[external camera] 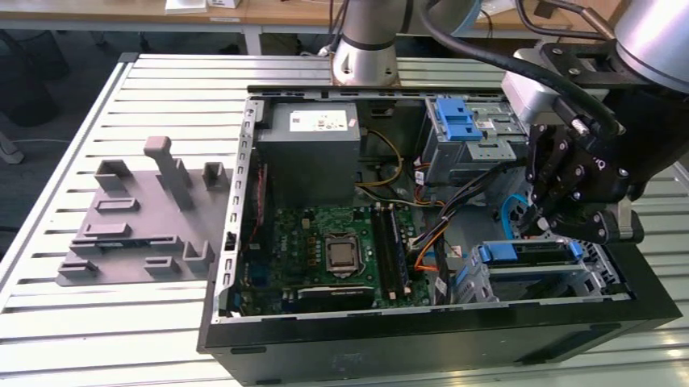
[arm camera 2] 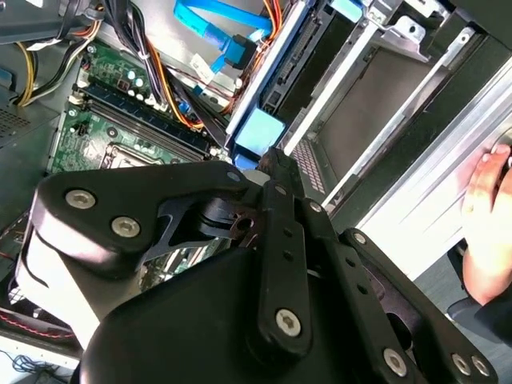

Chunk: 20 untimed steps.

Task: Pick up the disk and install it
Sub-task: 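Insert the first disk wire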

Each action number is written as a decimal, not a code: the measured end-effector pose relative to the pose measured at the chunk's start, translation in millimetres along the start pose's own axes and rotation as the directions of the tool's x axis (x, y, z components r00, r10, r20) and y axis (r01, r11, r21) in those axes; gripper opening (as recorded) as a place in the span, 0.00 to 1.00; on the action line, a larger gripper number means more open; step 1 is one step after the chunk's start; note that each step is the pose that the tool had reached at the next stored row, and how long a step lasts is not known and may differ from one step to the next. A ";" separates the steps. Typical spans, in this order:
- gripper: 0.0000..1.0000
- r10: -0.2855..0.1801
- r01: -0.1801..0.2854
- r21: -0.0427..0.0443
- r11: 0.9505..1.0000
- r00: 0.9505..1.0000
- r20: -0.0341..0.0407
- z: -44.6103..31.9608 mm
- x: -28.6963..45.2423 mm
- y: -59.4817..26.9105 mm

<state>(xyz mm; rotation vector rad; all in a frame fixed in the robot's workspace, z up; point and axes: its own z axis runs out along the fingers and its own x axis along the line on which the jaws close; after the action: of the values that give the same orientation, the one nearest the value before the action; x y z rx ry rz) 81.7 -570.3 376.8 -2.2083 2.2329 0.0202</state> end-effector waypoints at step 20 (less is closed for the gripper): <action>0.11 0.008 -0.008 -0.001 1.000 1.000 0.000 2.4 -10.8 -39.2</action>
<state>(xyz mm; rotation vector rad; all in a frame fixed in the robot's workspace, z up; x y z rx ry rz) 121.0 -559.9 374.3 -2.2004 2.2418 0.0212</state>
